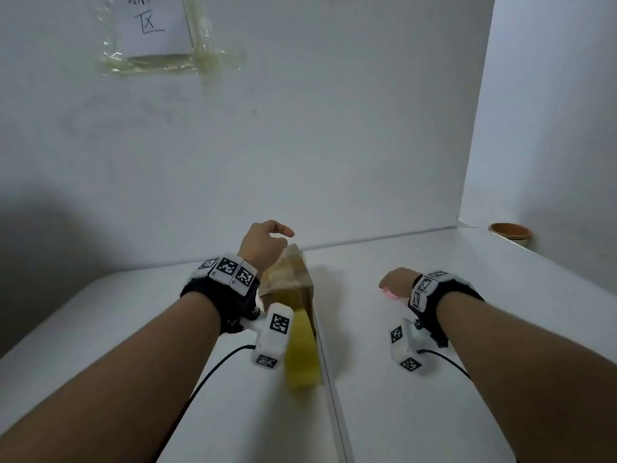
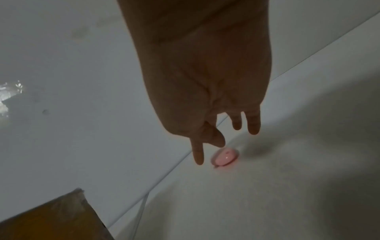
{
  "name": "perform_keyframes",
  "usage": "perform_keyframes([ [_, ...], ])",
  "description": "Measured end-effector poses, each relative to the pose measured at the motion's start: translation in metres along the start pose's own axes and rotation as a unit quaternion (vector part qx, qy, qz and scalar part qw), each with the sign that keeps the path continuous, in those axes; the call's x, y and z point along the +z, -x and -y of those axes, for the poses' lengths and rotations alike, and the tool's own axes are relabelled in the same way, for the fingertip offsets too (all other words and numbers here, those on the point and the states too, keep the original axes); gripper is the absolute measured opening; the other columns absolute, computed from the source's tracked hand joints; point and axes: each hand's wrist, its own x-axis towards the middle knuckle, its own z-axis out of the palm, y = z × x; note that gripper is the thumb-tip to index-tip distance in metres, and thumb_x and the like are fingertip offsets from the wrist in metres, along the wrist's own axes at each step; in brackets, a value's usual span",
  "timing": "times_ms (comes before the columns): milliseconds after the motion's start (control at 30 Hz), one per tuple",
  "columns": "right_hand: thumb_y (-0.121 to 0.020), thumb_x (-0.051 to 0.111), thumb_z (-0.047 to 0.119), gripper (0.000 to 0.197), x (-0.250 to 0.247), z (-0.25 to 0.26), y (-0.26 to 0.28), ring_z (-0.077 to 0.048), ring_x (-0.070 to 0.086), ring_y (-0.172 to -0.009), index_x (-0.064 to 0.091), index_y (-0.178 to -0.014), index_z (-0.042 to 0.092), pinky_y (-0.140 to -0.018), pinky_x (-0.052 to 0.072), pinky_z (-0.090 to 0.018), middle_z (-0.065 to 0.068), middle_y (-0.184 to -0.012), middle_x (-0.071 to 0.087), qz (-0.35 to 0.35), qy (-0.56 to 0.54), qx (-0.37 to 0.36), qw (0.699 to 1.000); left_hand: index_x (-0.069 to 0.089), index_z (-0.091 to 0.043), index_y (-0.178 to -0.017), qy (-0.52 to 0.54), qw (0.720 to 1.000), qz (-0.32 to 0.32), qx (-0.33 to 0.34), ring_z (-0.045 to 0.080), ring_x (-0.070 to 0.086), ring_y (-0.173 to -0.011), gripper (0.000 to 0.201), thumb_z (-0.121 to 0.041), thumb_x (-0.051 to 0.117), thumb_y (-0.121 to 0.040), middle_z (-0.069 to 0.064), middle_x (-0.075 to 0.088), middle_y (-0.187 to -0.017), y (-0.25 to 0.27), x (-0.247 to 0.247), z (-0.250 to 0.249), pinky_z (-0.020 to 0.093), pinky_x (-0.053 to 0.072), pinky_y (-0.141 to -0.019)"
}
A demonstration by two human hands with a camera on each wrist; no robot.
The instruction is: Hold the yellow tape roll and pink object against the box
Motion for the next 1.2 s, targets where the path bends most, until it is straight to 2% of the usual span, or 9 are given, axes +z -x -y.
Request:
perform_keyframes([
  [200, -0.103, 0.029, 0.012, 0.050, 0.012, 0.003, -0.003, -0.021, 0.024, -0.149, 0.022, -0.153, 0.014, -0.119, 0.016, -0.027, -0.009, -0.161, 0.021, -0.019, -0.157, 0.034, 0.987, 0.064, -0.019, -0.089, -0.029, 1.000, 0.001, 0.008, 0.012, 0.039, -0.044, 0.023, 0.000, 0.050, -0.088, 0.007, 0.063, -0.102, -0.008, -0.001, 0.004, 0.019, 0.031, -0.042],
  [367, -0.097, 0.047, 0.015, 0.047, 0.015, 0.002, -0.001, -0.022, 0.042, -0.140, 0.044, -0.144, 0.012, -0.114, 0.029, -0.025, -0.007, -0.152, 0.043, -0.035, -0.207, 0.044, 0.977, 0.065, -0.017, -0.093, 0.008, 1.000, 0.005, 0.002, 0.013, 0.037, -0.047, 0.025, 0.001, 0.049, -0.088, 0.014, 0.065, -0.115, -0.012, -0.003, 0.012, 0.022, 0.034, -0.048],
  [400, -0.095, 0.052, 0.017, 0.040, 0.016, 0.003, -0.002, -0.023, 0.052, -0.132, 0.057, -0.133, 0.007, -0.109, 0.037, -0.026, -0.010, -0.140, 0.057, -0.037, -0.187, 0.034, 0.981, 0.065, -0.018, -0.092, 0.015, 1.000, 0.003, 0.001, 0.013, 0.037, -0.047, 0.025, 0.001, 0.049, -0.088, 0.010, 0.064, -0.107, -0.013, -0.003, 0.014, 0.023, 0.034, -0.049],
  [467, -0.091, 0.056, 0.026, 0.026, 0.021, 0.001, -0.004, -0.021, 0.074, -0.088, 0.068, -0.086, 0.004, -0.084, 0.052, -0.029, -0.007, -0.077, 0.076, -0.043, -0.187, 0.021, 0.981, 0.065, -0.018, -0.091, 0.022, 1.000, 0.002, -0.004, 0.013, 0.036, -0.047, 0.026, 0.002, 0.048, -0.087, 0.001, 0.060, -0.084, -0.013, -0.004, 0.018, 0.022, 0.033, -0.048],
  [533, -0.091, 0.056, 0.030, 0.033, 0.026, 0.002, -0.004, -0.005, 0.058, -0.036, 0.055, -0.063, 0.013, -0.054, 0.047, -0.022, 0.006, -0.035, 0.057, -0.060, -0.283, 0.045, 0.956, 0.065, -0.017, -0.093, 0.019, 1.000, 0.002, -0.006, 0.012, 0.033, -0.043, 0.027, 0.002, 0.047, -0.086, -0.002, 0.051, -0.063, -0.012, -0.004, 0.020, 0.020, 0.029, -0.042],
  [700, -0.096, 0.054, 0.015, 0.027, 0.025, 0.022, 0.023, -0.007, 0.053, -0.051, 0.060, -0.116, -0.001, -0.037, 0.035, -0.011, -0.004, -0.078, 0.065, -0.020, -0.543, 0.005, 0.839, 0.066, -0.016, -0.095, 0.036, 0.999, 0.005, 0.011, 0.012, 0.031, -0.044, 0.029, 0.002, 0.045, -0.085, -0.002, 0.049, -0.060, -0.002, -0.007, 0.018, 0.019, 0.027, -0.041],
  [900, -0.096, 0.053, 0.011, 0.027, 0.014, 0.050, 0.059, -0.006, 0.047, -0.065, 0.056, -0.122, 0.006, -0.054, 0.035, -0.013, -0.004, -0.095, 0.070, 0.001, -0.681, -0.081, 0.728, 0.067, -0.015, -0.096, 0.079, 0.997, 0.006, 0.009, 0.016, 0.046, -0.066, 0.027, 0.001, 0.048, -0.086, -0.004, 0.058, -0.088, 0.020, -0.017, 0.024, 0.024, 0.040, -0.061],
  [1033, -0.092, 0.058, 0.003, 0.020, 0.011, 0.068, 0.072, -0.013, 0.062, -0.087, 0.058, -0.112, 0.000, -0.075, 0.055, -0.015, -0.011, -0.104, 0.064, 0.020, -0.746, -0.129, 0.653, 0.067, -0.017, -0.093, 0.142, 0.990, 0.004, -0.012, 0.019, 0.055, -0.087, 0.026, 0.000, 0.050, -0.085, 0.002, 0.063, -0.105, 0.039, -0.023, 0.040, 0.032, 0.048, -0.082],
  [1200, -0.089, 0.065, 0.012, 0.027, 0.013, 0.085, 0.090, -0.009, 0.055, -0.071, 0.061, -0.115, 0.007, -0.057, 0.048, -0.014, -0.006, -0.103, 0.063, -0.017, -0.708, -0.110, 0.698, 0.062, -0.014, -0.097, 0.196, 0.980, 0.008, -0.043, 0.016, 0.059, -0.087, 0.023, 0.003, 0.050, -0.088, 0.000, 0.060, -0.096, 0.064, -0.026, 0.054, 0.025, 0.048, -0.075],
])
